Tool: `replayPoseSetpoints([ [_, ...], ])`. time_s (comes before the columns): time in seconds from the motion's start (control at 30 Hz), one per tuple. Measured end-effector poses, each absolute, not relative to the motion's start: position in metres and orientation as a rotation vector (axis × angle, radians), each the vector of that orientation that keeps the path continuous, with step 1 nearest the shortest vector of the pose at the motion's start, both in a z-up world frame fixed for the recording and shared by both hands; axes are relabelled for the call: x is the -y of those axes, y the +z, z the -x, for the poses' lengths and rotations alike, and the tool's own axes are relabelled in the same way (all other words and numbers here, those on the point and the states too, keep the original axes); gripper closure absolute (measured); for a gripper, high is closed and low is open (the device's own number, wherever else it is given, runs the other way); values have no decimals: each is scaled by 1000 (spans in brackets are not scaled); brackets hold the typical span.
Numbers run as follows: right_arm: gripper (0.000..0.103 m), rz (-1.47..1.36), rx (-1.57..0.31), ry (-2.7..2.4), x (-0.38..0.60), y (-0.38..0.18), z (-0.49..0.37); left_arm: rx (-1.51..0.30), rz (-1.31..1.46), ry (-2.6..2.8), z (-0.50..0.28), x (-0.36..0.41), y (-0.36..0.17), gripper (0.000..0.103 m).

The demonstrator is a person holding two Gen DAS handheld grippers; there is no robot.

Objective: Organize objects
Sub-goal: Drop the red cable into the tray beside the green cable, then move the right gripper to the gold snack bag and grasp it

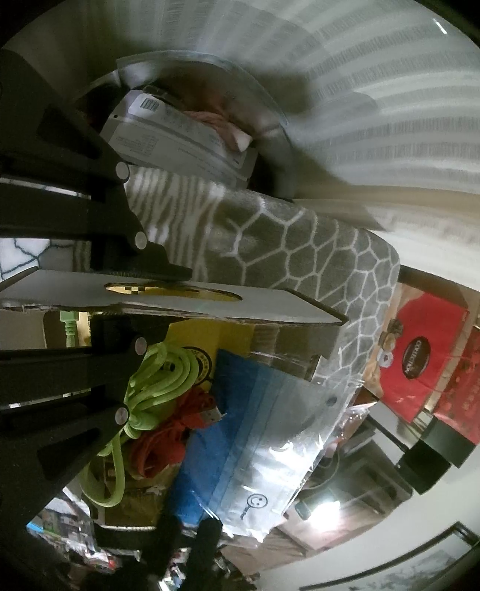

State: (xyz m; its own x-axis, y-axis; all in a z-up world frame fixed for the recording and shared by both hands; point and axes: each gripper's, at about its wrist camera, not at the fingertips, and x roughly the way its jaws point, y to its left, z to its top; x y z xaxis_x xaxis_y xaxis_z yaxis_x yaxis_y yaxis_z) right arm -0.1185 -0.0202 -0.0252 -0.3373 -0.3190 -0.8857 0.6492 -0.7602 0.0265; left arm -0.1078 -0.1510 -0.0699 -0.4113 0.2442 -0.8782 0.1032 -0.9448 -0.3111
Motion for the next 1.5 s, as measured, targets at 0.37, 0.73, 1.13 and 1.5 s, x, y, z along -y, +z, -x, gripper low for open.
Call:
replayPoseSetpoints([
  [0.37,62,-1408,-264,-2387,-119,0,137,486,1665,2514,108,149,-77,91],
  [0.73,56,-1654,31,-2581,-266,-26,182,420,1658,2557,106,147,-77,94],
  [1.13,48,-1741,116,-2623,-293,-64,197,401,1671,2560,107,145,-77,94],
  [1.5,68,-1754,179,-2609,-298,-84,199,400,1673,2560,108,145,-76,94],
])
